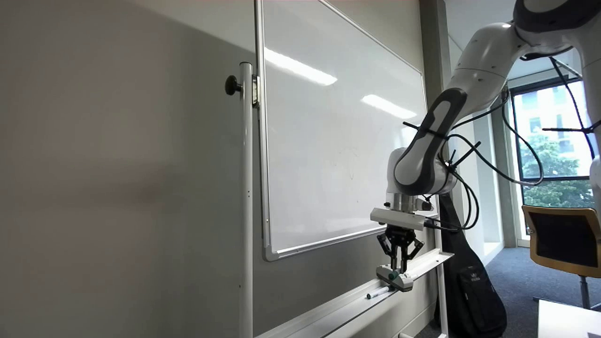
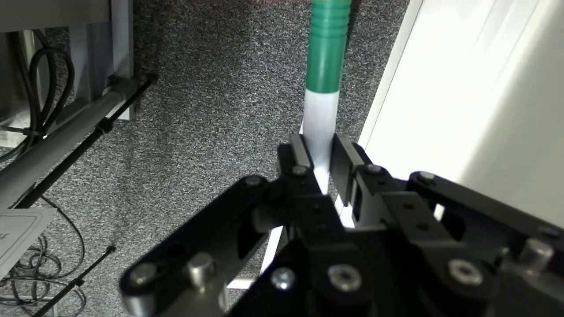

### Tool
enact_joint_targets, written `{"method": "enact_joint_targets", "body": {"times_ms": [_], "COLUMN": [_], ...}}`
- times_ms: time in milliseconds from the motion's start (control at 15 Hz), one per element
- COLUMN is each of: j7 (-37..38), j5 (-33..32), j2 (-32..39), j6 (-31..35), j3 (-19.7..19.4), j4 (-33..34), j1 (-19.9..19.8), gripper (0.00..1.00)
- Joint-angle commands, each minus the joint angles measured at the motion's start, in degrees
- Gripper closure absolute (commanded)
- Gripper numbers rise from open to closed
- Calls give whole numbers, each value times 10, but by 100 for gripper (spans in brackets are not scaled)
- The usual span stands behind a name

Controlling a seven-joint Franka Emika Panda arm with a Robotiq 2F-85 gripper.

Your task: Move the left marker to the left

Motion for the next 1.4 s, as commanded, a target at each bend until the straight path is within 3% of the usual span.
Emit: {"method": "enact_joint_targets", "body": {"times_ms": [0,333,533,933,1333], "j7": [-2,64,106,166,215], "j5": [32,23,39,67,54], "j2": [89,226,291,354,379], "j6": [31,70,60,61,73], "j3": [39,42,37,31,-5], "j4": [51,151,217,296,327], "j1": [2,51,83,110,146], "gripper": [95,95,95,95,95]}}
